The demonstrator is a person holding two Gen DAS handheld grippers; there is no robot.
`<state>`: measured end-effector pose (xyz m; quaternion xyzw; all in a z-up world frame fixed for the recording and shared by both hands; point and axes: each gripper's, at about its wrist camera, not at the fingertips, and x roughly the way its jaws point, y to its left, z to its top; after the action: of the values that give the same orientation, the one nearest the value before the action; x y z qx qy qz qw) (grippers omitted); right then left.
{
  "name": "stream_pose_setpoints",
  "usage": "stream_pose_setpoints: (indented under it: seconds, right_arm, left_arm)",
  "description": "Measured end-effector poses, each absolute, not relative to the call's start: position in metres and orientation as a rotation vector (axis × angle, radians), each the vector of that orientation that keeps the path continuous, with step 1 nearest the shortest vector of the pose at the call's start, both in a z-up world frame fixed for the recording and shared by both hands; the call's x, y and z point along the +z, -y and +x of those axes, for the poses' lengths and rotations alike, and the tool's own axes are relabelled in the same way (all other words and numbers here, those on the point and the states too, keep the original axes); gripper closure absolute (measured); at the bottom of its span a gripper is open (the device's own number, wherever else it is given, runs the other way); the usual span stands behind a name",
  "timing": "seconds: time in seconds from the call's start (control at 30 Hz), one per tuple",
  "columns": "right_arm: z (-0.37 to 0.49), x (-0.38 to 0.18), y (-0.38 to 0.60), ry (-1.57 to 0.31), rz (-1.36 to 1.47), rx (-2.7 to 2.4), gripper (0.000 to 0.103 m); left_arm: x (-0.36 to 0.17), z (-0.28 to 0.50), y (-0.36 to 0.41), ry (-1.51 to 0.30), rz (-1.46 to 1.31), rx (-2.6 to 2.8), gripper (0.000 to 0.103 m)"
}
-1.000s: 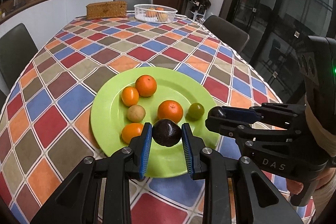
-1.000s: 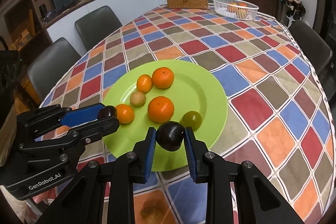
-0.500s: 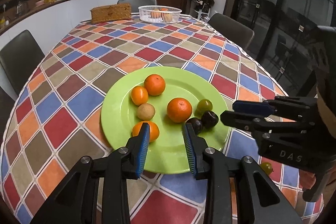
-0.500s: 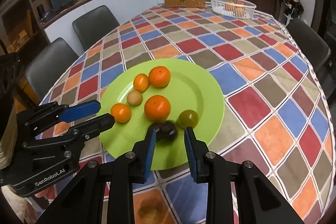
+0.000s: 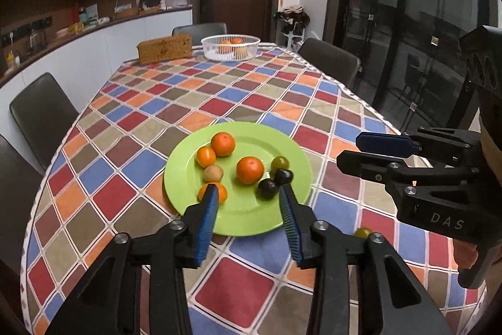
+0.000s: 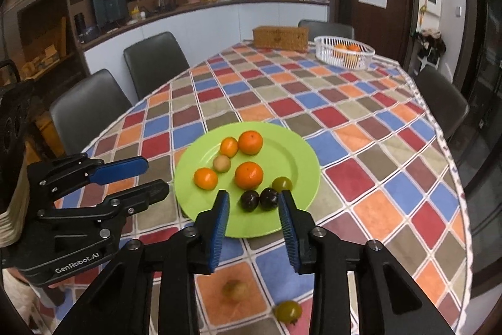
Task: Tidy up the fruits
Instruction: 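Withdraw both open grippers toward the brown kiwi and green tomato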
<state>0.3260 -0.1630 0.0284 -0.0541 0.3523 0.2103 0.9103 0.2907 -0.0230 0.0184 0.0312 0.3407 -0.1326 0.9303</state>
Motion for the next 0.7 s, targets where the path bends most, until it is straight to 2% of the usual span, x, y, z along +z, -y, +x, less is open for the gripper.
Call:
stream_pose_setpoints:
  seconds: [0.13,0.2,0.37,0.47,0.7]
  right_arm:
    - [0.310,0.038,0.169,-0.704,-0.114,0.429,0.068]
    - [0.303,0.041,0.173,-0.694,-0.111,0.429,0.062]
    - [0.285,0.044,0.184,-0.675,-0.119,0.407,0.058]
    - [0.277,0.043,0.190,-0.672,-0.130,0.398,0.051]
    - [0.263,0.031,0.206,-0.694,-0.156,0.386,0.051]
  left_arm:
    - [0.029,0.275,0.031,-0.671,0.084,-0.276,0.048]
    - [0.033,0.268,0.035,-0.661,0.098,-0.278,0.044]
    - [0.036,0.254,0.046,-0.649,0.136,-0.299,0.041]
    - [0.033,0.248,0.055,-0.653,0.161,-0.316,0.039]
    - [0.016,0.242,0.075,-0.686,0.197,-0.365,0.039]
